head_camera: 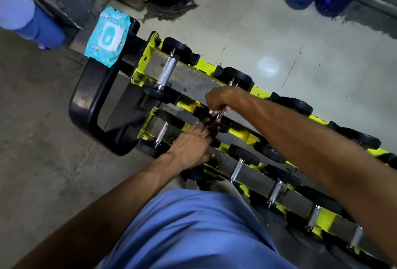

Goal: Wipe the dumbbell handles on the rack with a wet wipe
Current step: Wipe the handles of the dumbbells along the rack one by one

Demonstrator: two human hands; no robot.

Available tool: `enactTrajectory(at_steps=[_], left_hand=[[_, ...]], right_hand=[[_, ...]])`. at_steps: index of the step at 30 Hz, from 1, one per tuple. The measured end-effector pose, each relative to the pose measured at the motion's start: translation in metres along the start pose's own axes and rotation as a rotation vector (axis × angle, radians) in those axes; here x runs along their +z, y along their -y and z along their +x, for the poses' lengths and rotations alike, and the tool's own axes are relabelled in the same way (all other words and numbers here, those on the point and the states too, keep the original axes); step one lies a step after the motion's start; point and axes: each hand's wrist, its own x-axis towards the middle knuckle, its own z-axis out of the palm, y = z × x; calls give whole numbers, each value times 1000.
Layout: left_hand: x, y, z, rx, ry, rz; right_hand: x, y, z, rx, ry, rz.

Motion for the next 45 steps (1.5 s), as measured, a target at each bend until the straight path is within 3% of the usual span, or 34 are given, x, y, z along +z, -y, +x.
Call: enactTrajectory(at_steps=[2, 4, 9, 12, 17, 21, 26, 30, 32, 34, 39, 42, 45], left_hand=[[-1, 8, -1, -10, -14, -4], [0, 15, -4, -6, -10, 3], [3, 18, -4, 42, 23, 31], [1, 18, -3, 30, 32, 18], [-5, 21, -8, 50, 44, 9], [-7, 20, -6, 53, 43, 8], [-10, 24, -8, 53, 74, -9], [-12, 25, -7, 70, 67, -4], [-13, 25, -6, 70, 70, -4], [-14, 26, -6, 68, 69, -3], [-10, 23, -8, 94, 90, 2], [-14, 26, -4, 101, 72, 10], [-14, 30, -6, 100, 80, 19]], right_hand=[[-6, -21, 0, 105, -252, -81], [0, -36, -1, 155, -400, -94], [54, -19, -4, -210, -343, -16], [56, -36, 1, -119, -534, -20], [97, -6, 3, 135, -802, 413], [135, 36, -2, 344, -961, 1112], [132, 27, 19, 570, -868, 1570], [108, -10, 46, 590, -841, 2230], [93, -31, 51, 588, -825, 2419], [91, -34, 52, 543, -780, 2486], [125, -7, 46, 506, -651, 2372], [106, -28, 56, 506, -738, 2453], [101, -22, 63, 581, -869, 2349]])
